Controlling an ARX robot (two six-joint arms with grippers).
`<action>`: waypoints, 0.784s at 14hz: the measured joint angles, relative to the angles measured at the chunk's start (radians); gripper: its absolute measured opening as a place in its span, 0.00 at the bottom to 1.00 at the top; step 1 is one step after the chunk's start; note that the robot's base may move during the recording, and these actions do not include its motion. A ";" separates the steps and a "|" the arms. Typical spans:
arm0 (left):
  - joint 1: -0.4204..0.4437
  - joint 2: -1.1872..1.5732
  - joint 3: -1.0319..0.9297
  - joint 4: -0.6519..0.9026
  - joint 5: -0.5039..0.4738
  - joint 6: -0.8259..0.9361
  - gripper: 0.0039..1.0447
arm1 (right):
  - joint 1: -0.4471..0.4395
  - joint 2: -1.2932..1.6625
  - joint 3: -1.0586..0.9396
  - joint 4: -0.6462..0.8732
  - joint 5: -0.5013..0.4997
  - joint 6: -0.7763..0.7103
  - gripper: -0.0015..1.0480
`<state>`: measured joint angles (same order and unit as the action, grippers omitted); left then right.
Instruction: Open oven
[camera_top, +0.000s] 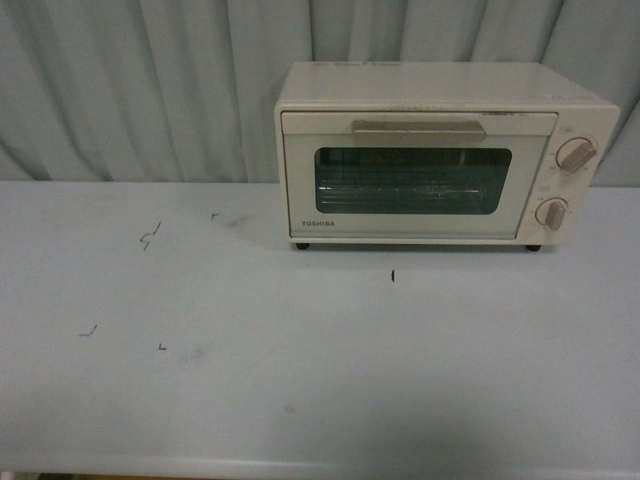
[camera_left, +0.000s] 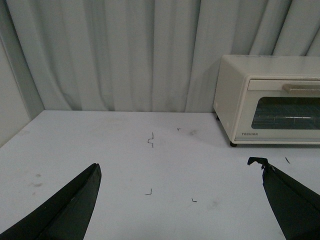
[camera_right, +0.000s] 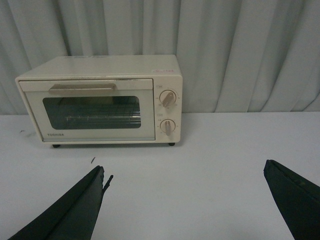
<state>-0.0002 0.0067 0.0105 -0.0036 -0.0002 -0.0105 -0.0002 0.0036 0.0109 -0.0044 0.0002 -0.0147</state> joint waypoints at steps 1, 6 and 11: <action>0.000 0.000 0.000 0.000 0.000 0.000 0.94 | 0.000 0.000 0.000 0.000 0.000 0.000 0.94; 0.000 0.000 0.000 0.000 0.000 0.000 0.94 | 0.000 -0.001 0.000 0.002 0.000 0.000 0.94; 0.000 0.000 0.000 0.003 0.000 0.000 0.94 | 0.000 0.000 0.000 0.003 0.000 0.000 0.94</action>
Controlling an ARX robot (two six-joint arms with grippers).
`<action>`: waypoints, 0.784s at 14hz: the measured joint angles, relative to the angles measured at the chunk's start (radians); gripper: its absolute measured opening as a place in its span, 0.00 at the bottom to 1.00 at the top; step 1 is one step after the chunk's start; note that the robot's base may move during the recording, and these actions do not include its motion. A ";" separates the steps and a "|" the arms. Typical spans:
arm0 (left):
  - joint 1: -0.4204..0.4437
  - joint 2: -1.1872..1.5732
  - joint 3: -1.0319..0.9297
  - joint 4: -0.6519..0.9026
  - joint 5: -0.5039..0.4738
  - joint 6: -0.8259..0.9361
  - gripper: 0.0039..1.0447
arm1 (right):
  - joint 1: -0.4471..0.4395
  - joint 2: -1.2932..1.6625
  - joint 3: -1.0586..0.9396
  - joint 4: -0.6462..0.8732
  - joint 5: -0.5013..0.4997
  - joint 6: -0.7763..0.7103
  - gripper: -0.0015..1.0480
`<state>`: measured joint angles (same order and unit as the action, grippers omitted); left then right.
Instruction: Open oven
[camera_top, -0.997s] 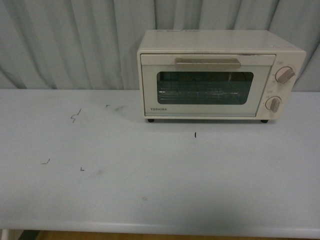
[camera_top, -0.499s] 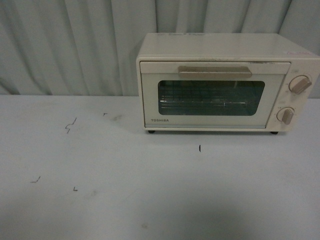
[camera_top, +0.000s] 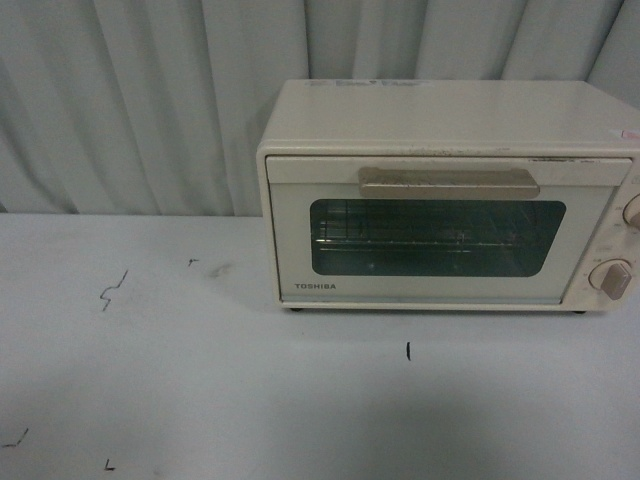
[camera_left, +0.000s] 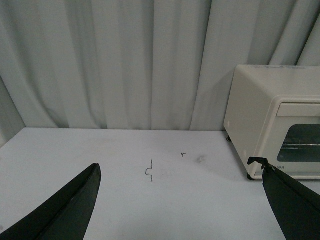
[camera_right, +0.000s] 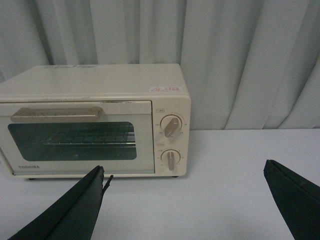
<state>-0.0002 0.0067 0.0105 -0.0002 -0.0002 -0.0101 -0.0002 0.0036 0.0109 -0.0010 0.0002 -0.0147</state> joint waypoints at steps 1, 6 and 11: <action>0.000 0.000 0.000 -0.004 0.000 0.000 0.94 | 0.000 0.000 0.000 -0.005 0.000 0.000 0.94; 0.000 0.000 0.000 -0.003 0.000 0.000 0.94 | 0.000 0.000 0.000 -0.003 0.000 0.000 0.94; -0.137 0.295 0.217 -0.446 -0.090 -0.161 0.94 | 0.000 0.000 0.000 -0.003 -0.001 0.000 0.94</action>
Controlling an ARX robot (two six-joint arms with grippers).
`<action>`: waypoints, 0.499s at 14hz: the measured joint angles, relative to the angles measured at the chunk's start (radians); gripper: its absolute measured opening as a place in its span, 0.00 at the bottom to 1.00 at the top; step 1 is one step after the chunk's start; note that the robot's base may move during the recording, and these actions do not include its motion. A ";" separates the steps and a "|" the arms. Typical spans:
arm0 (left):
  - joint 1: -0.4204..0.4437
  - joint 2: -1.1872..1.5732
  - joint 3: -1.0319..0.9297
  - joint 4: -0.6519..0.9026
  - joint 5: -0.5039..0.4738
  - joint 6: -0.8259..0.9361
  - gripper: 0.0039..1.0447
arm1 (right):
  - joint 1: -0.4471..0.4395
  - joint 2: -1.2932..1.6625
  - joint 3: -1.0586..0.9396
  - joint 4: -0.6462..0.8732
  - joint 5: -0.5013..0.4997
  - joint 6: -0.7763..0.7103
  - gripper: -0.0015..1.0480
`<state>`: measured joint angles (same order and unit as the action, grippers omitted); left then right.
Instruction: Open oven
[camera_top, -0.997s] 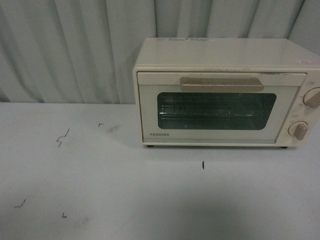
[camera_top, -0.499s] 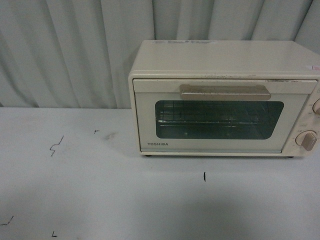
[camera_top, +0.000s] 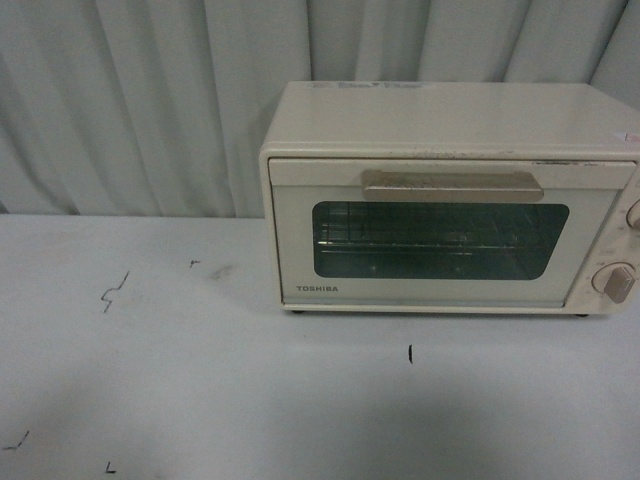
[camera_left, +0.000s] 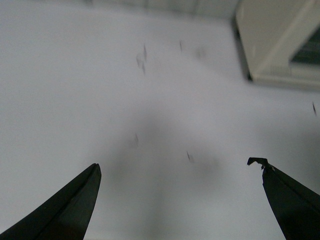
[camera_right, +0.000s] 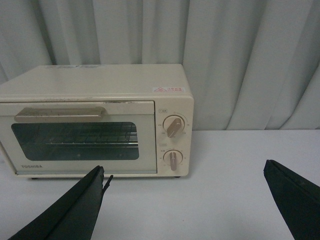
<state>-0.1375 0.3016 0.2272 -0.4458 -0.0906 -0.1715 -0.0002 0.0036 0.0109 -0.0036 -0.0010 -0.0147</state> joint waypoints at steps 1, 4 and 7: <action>-0.163 0.146 0.135 -0.125 0.005 -0.194 0.94 | 0.000 0.000 0.000 -0.002 0.003 0.000 0.94; -0.192 0.495 0.176 0.226 0.093 -0.384 0.94 | 0.000 0.000 0.000 0.000 0.002 0.000 0.94; -0.350 0.989 0.275 0.586 0.190 -0.591 0.94 | 0.000 0.000 0.000 0.000 0.002 0.000 0.94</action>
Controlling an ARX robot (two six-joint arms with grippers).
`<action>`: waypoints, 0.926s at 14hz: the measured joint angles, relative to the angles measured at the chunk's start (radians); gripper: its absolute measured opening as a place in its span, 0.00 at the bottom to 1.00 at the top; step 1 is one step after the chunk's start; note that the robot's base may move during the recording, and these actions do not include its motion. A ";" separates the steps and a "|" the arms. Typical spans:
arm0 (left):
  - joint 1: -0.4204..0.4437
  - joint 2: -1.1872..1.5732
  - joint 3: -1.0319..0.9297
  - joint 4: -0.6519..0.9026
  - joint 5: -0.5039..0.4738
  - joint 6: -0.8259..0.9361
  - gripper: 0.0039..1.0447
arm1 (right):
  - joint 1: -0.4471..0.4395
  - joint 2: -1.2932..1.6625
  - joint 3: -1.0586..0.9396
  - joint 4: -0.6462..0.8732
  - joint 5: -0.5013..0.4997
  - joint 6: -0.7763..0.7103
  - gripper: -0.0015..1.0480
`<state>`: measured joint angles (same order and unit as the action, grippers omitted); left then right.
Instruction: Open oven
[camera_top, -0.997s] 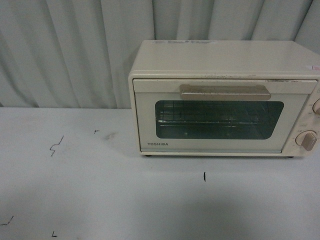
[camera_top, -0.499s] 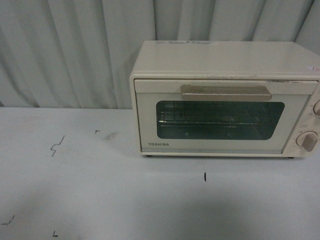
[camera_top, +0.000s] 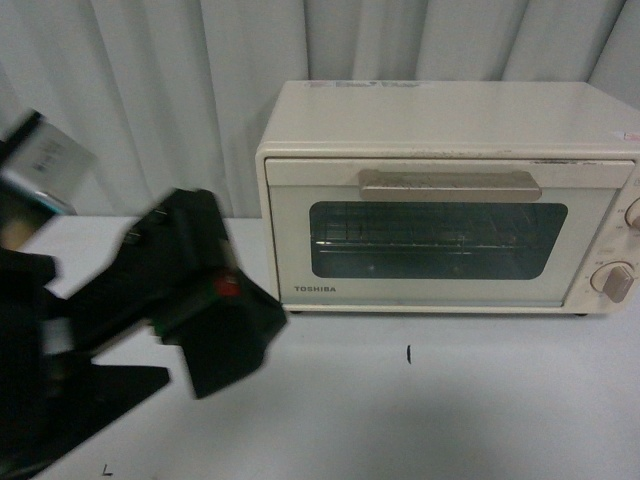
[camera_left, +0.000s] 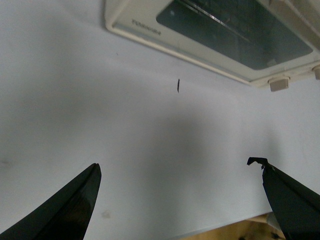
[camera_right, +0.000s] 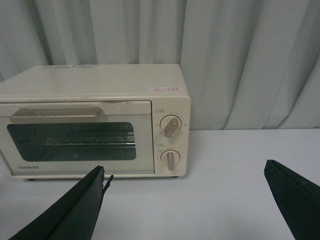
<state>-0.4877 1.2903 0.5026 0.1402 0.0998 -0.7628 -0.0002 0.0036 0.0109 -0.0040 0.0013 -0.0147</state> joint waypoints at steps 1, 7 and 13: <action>-0.045 0.158 0.034 0.085 0.029 -0.080 0.94 | 0.000 0.000 0.000 0.000 0.000 0.000 0.94; -0.136 0.498 0.132 0.319 0.055 -0.324 0.94 | 0.000 0.000 0.000 0.000 0.000 0.000 0.94; -0.034 0.616 0.131 0.349 0.023 -0.336 0.94 | 0.000 0.000 0.000 0.000 0.000 0.000 0.94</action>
<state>-0.5217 1.9060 0.6338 0.4889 0.1230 -1.0985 -0.0002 0.0036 0.0109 -0.0036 0.0010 -0.0147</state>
